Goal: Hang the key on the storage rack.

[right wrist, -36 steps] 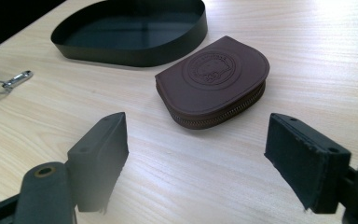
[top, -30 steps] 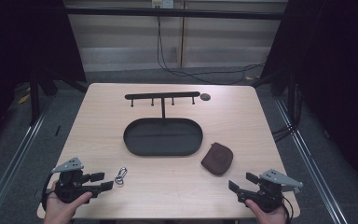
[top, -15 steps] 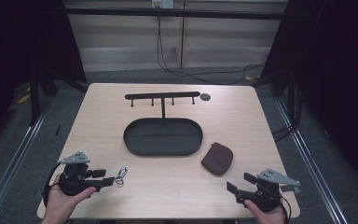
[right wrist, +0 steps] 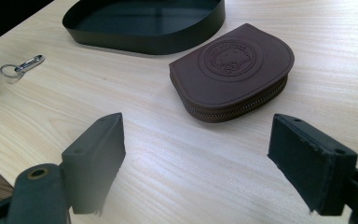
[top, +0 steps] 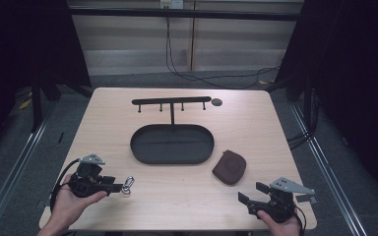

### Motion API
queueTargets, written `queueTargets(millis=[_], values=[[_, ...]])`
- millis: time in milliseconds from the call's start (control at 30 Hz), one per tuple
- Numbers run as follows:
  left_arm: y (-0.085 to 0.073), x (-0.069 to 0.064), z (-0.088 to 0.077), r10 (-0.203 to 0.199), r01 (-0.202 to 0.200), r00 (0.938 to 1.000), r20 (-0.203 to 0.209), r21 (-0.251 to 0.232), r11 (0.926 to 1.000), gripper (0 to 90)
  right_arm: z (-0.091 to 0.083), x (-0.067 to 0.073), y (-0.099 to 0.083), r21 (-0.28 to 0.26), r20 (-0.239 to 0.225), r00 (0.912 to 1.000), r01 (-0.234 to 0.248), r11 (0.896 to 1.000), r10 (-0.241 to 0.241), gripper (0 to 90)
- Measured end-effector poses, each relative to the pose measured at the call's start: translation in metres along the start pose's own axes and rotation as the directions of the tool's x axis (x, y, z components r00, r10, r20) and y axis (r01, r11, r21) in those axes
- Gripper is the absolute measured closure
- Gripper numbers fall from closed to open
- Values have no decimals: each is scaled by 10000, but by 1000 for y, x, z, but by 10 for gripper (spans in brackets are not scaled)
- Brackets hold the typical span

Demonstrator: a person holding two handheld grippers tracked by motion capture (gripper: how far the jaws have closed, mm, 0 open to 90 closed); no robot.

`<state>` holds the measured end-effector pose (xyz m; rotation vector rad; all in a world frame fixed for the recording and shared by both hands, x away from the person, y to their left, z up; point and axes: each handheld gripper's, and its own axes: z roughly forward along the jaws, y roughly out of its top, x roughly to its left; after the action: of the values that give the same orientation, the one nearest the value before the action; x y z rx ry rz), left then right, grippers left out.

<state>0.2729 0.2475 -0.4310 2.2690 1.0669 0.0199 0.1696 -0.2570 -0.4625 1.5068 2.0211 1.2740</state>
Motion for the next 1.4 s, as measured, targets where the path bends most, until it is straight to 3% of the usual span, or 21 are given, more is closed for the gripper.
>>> queueTargets(millis=[300,600,733,933,967,1000,1033,1067,1133,1167,1233,1300,1333,1400], values=[[20,-3,6,100,-87,9997,-220,571,9983,545,1,0,0,67,-48,10000,40,10000,-40,183],[34,7,20,-221,302,9983,-546,1525,9878,560,1,1,0,182,-84,9998,185,9997,-183,184],[39,8,24,-128,206,9990,-436,1822,9830,565,2,1,0,173,-96,9998,176,9997,-174,184],[49,12,36,-72,141,9996,-272,2608,9653,579,3,2,0,251,-220,9994,267,9993,-262,184],[49,12,36,-72,141,9996,-272,2608,9653,580,3,2,0,251,-220,9994,267,9993,-262,184],[50,11,37,-99,181,9994,-323,2665,9637,580,3,2,0,271,-242,9994,248,9993,-242,184],[53,11,38,97,43,9989,-468,2899,9570,583,4,2,0,280,-237,9994,247,9993,-240,184],[53,11,38,97,43,9989,-468,2899,9570,580,4,2,0,280,-237,9994,247,9993,-240,184],[55,9,42,270,-69,9980,-566,3279,9447,579,4,2,0,318,-231,9994,268,9991,-261,184],[55,9,42,270,-69,9980,-566,3279,9447,579,4,2,0,318,-231,9994,268,9991,-261,184],[59,6,47,471,-145,9958,-782,3737,9274,591,4,2,0,345,-278,9992,291,9990,-282,184],[60,6,48,458,-119,9957,-804,3800,9249,595,5,3,0,377,-275,9992,315,9988,-305,184],[62,10,52,273,30,9971,-714,3943,9190,594,5,3,0,396,-294,9990,348,9986,-337,184],[63,11,54,249,66,9970,-730,4023,9155,596,5,3,0,405,-294,9990,347,9986,-335,184]])
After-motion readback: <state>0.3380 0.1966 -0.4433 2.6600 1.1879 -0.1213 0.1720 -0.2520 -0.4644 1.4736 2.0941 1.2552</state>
